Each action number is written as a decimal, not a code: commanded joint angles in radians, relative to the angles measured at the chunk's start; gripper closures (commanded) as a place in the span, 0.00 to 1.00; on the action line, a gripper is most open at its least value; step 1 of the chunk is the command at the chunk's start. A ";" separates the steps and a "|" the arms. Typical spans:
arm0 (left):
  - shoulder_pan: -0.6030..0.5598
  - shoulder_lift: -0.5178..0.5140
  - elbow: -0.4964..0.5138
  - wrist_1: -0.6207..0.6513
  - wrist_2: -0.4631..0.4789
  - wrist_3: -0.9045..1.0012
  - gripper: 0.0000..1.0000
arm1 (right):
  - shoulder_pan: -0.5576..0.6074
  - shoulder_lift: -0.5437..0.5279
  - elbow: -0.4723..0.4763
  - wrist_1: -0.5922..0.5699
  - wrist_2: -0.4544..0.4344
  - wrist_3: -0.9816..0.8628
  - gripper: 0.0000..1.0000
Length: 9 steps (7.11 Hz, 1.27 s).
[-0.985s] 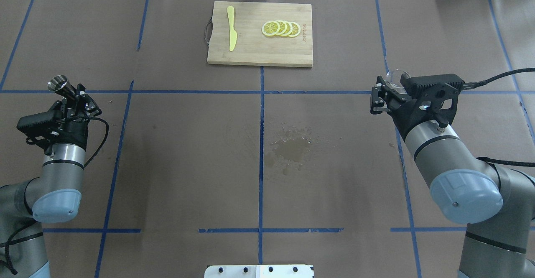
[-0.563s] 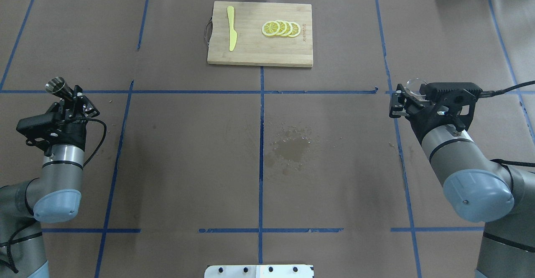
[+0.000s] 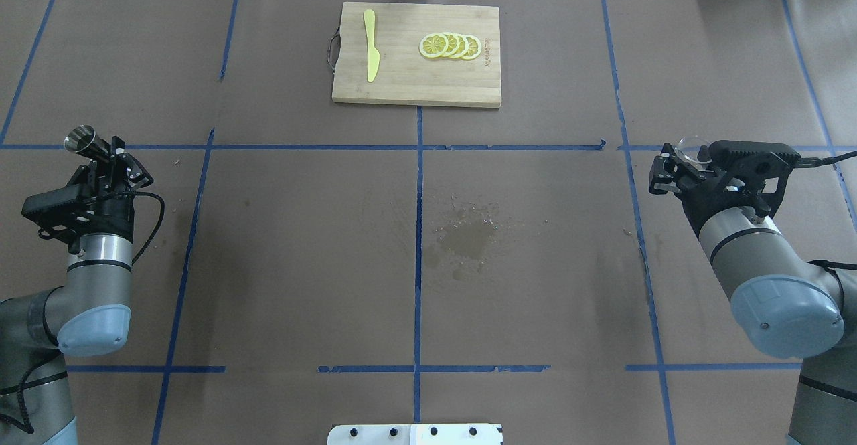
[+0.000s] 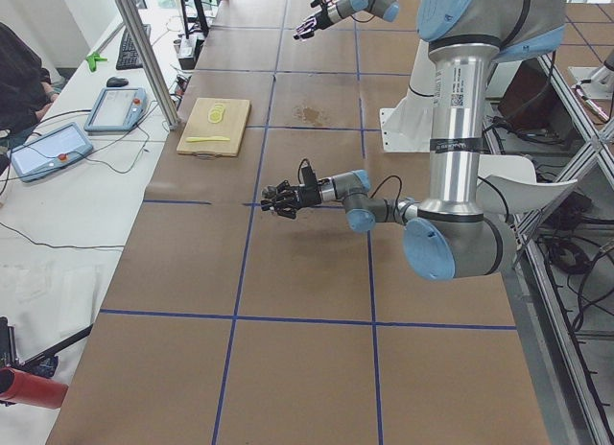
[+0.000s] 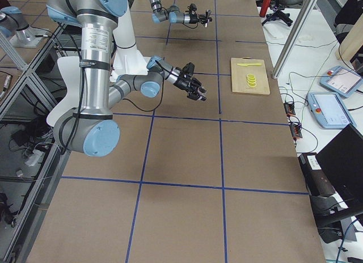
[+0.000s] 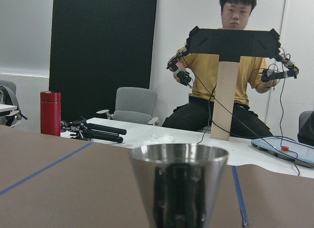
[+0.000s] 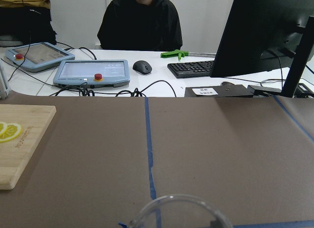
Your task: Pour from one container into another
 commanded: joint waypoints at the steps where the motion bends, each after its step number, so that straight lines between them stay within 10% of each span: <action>1: 0.005 -0.004 0.021 0.000 0.062 -0.002 1.00 | 0.001 -0.020 -0.006 -0.001 0.000 0.003 1.00; 9: 0.115 -0.050 0.110 0.043 0.111 -0.002 1.00 | -0.002 -0.029 -0.037 -0.001 0.026 0.067 1.00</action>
